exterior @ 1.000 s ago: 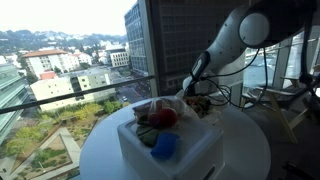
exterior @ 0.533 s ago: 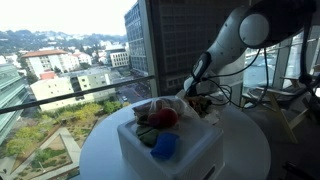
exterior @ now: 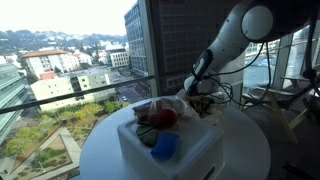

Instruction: Put the items in the plastic bag on top of the white storage container.

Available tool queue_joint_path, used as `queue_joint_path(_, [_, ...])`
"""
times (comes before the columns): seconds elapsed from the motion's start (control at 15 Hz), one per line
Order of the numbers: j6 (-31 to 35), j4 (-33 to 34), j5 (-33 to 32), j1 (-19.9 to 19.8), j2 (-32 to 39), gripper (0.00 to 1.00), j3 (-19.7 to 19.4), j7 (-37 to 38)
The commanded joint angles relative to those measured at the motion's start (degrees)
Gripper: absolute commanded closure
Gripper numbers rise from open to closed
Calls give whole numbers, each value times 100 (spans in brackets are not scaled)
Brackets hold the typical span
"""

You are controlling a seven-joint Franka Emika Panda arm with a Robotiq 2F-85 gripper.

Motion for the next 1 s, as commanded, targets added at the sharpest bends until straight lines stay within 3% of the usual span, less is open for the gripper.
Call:
queue_joint_path(0.0, [-185,-1105,-106,-79,-1080,90,164,-687])
queue_joint_path(0.47, [-705,-3028,144,-687,-3201,90,735,-3279])
queue_joint_path(0.93, [-1576,-4708,-820,-484,-5406,90,705,-4543])
